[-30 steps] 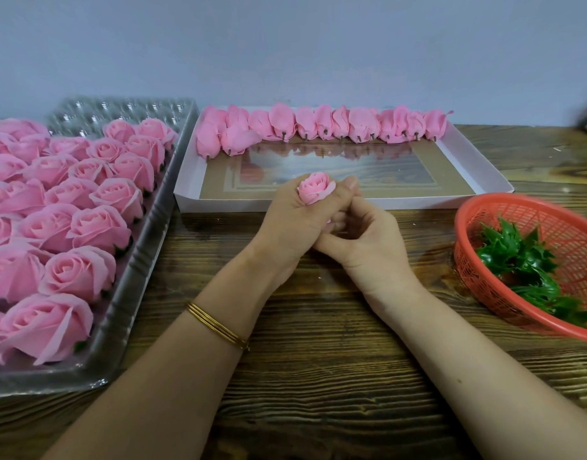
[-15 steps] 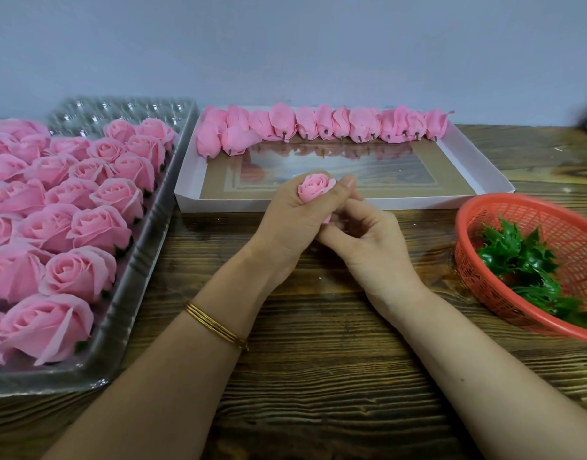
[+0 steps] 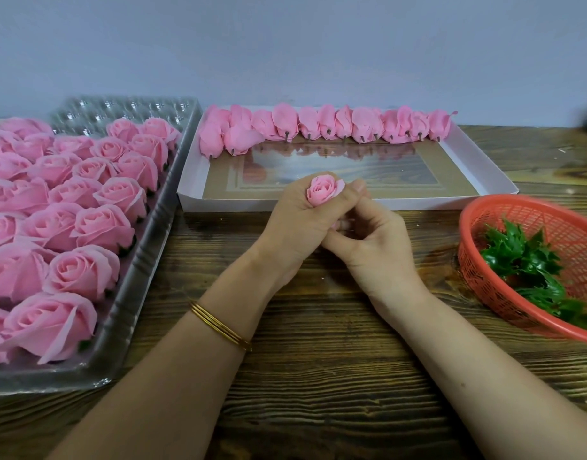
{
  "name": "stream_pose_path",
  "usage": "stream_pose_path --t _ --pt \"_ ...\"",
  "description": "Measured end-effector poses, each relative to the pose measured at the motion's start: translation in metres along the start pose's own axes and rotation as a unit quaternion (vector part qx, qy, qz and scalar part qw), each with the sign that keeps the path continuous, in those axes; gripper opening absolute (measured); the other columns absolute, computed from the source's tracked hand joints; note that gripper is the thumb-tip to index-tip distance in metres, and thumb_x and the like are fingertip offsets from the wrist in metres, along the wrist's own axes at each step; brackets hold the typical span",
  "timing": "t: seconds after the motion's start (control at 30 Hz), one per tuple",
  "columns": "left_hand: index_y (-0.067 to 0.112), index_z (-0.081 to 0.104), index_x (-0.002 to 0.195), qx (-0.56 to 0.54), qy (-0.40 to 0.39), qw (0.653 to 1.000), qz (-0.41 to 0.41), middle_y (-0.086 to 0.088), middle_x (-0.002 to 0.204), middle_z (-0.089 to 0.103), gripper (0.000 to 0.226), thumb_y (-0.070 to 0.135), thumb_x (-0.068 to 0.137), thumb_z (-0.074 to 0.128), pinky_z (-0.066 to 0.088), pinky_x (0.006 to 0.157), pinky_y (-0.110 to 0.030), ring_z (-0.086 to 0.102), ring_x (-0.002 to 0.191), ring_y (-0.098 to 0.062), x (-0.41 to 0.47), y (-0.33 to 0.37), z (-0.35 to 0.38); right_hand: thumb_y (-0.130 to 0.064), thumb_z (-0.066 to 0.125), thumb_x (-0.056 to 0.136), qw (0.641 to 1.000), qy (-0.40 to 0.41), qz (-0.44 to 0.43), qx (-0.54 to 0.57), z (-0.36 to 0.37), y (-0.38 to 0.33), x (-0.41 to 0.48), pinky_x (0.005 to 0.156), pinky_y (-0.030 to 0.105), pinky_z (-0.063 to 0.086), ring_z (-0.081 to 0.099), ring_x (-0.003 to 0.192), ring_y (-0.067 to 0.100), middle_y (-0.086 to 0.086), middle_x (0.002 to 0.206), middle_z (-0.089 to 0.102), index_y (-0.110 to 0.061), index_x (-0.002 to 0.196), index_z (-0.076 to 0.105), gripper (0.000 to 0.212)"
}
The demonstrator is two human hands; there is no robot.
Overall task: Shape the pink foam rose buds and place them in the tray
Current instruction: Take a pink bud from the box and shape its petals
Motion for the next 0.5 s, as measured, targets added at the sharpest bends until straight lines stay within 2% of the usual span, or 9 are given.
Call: stream_pose_path --t 0.13,0.3,0.4,0.5 --pt "-0.007 0.065 0.095 0.014 -0.006 1.0 0.007 0.001 0.075 0.068 0.025 0.018 0.094 0.062 0.053 0.071 -0.032 0.059 0.076 -0.021 0.0014 -0.0004 -0.001 0.01 0.072 0.077 1.0 -0.015 0.0 0.008 0.0002 -0.0018 -0.0013 0.071 0.014 0.05 0.059 0.067 -0.002 -0.01 0.07 0.065 -0.017 0.095 0.07 0.032" --pt "-0.019 0.054 0.099 0.015 0.007 1.0 0.017 0.002 0.075 0.069 0.038 0.019 0.095 0.058 0.055 0.063 -0.023 0.061 0.067 -0.009 0.0009 0.0005 0.0005 0.005 0.075 0.077 1.0 -0.013 0.016 0.007 -0.0011 -0.001 -0.0012 0.07 0.014 0.05 0.064 0.069 0.0 -0.008 0.07 0.07 -0.019 0.09 0.072 0.028" --pt "-0.017 0.055 0.098 0.015 0.002 1.0 0.023 0.0 0.078 0.069 0.035 0.018 0.095 0.058 0.053 0.065 -0.024 0.061 0.071 -0.013 0.0006 0.0012 0.0012 0.009 0.074 0.075 1.0 0.001 0.022 0.004 -0.002 0.001 -0.0004 0.069 0.015 0.052 0.062 0.067 0.002 -0.005 0.071 0.069 -0.011 0.091 0.071 0.026" --pt "-0.022 0.05 0.1 0.006 0.007 1.0 0.015 -0.014 0.085 0.063 0.037 0.014 0.095 0.058 0.053 0.065 -0.023 0.055 0.078 -0.025 0.0006 -0.0007 0.0023 0.01 0.075 0.074 1.0 0.028 0.014 -0.002 -0.0032 0.0008 -0.0009 0.071 0.017 0.053 0.062 0.073 0.009 0.009 0.081 0.069 -0.008 0.095 0.069 0.029"
Point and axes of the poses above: each hand's wrist, its own x-axis towards the middle knuckle, its own z-axis out of the palm, y = z × x, the point moved 5 cm from there along x, towards the middle knuckle
